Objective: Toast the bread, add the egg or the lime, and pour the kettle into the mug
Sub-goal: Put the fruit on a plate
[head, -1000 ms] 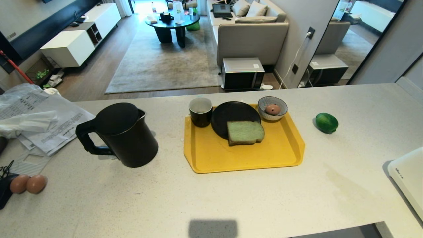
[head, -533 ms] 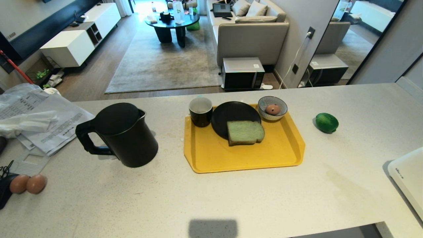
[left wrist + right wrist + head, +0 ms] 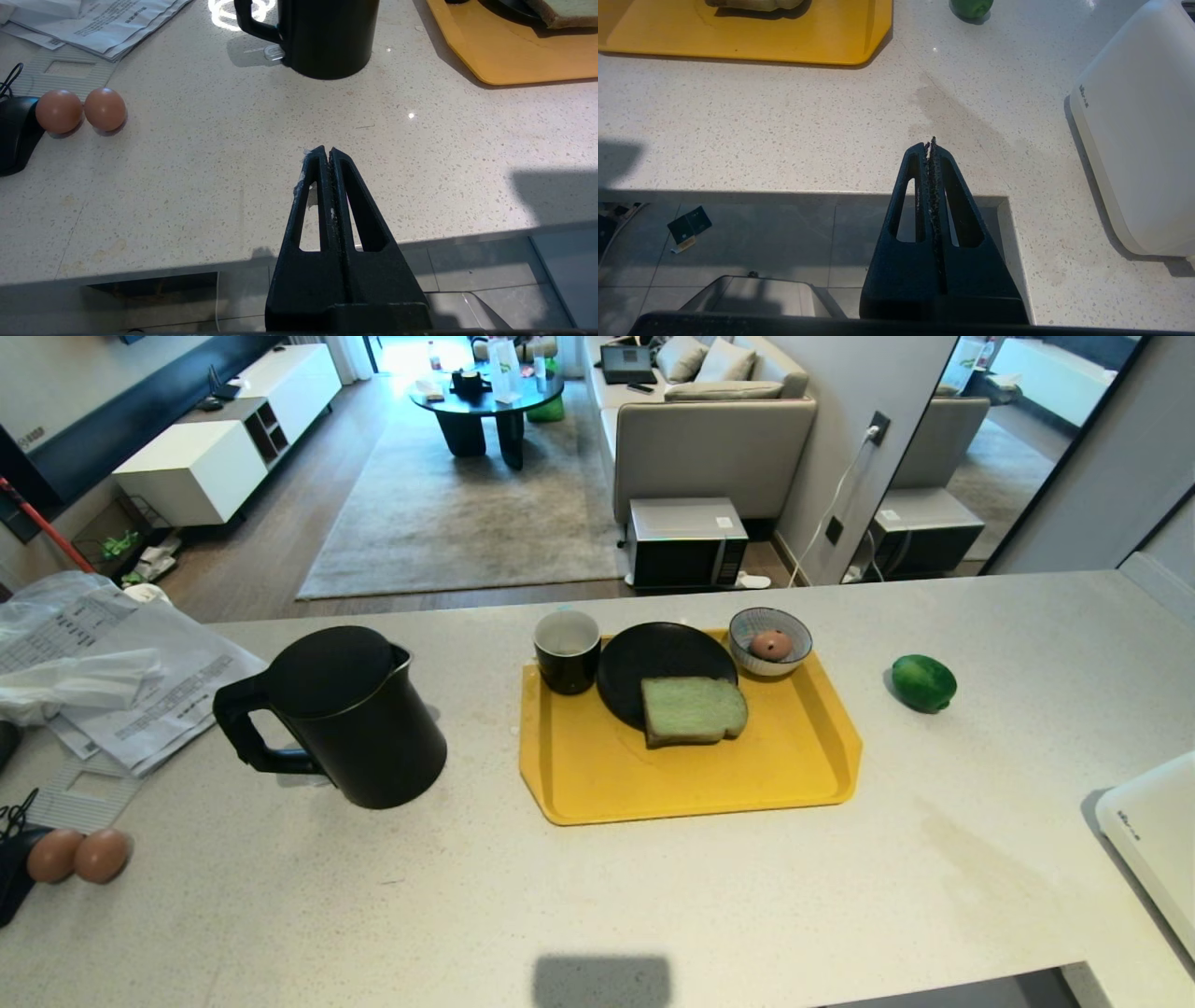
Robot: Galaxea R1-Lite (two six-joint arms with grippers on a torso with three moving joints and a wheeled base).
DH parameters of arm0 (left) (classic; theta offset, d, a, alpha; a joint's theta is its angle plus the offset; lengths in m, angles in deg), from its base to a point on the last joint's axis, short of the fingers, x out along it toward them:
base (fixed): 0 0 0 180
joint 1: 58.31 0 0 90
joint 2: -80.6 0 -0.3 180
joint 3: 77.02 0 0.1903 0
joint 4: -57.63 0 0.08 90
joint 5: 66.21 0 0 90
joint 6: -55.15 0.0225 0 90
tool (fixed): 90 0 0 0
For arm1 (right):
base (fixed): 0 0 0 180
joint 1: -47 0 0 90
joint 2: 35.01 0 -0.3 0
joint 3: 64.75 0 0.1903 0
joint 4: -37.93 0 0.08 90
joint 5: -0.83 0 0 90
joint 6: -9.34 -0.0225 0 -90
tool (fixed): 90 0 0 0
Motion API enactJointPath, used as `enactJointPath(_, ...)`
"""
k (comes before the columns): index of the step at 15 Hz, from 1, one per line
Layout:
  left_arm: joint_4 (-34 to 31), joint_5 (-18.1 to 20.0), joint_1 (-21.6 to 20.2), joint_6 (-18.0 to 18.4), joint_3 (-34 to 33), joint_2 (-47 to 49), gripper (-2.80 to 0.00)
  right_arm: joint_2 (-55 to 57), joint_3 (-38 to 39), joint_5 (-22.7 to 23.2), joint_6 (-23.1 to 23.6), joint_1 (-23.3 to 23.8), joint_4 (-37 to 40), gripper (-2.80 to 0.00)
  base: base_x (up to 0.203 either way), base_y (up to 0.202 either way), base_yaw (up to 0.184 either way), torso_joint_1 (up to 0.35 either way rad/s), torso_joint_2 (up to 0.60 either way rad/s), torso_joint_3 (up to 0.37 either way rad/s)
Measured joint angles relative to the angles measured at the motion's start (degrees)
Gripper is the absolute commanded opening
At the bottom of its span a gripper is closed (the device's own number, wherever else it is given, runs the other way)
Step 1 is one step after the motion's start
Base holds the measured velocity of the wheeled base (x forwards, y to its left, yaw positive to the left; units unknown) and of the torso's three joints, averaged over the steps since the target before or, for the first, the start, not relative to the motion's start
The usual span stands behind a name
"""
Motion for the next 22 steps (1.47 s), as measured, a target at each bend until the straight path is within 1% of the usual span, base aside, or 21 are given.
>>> enactJointPath(8, 0.07, -0.02, 0.00, 0.22, 0.00, 0.00, -2.80, 0.02, 0.02, 0.00, 0.02, 0.00, 0.02, -2.80, 0.000, 0.000, 0.000, 0.000, 0.00, 0.000)
enactJointPath(12, 0.07, -0.02, 0.00, 0.11, 0.00, 0.00, -2.80, 0.02, 0.02, 0.00, -0.01, 0.00, -0.01, -2.80, 0.130, 0.000, 0.000, 0.000, 0.00, 0.000)
enactJointPath(19, 0.06, -0.02, 0.00, 0.12, -0.01, 0.00, -2.80, 0.02, 0.02, -0.12, -0.53, 0.00, 0.00, -2.80, 0.000, 0.000, 0.000, 0.000, 0.00, 0.000)
enactJointPath(22, 0.07, -0.01, 0.00, 0.00, 0.00, 0.00, -2.80, 0.02, 0.02, -0.09, -0.09, 0.00, 0.00, -2.80, 0.000, 0.000, 0.000, 0.000, 0.00, 0.000)
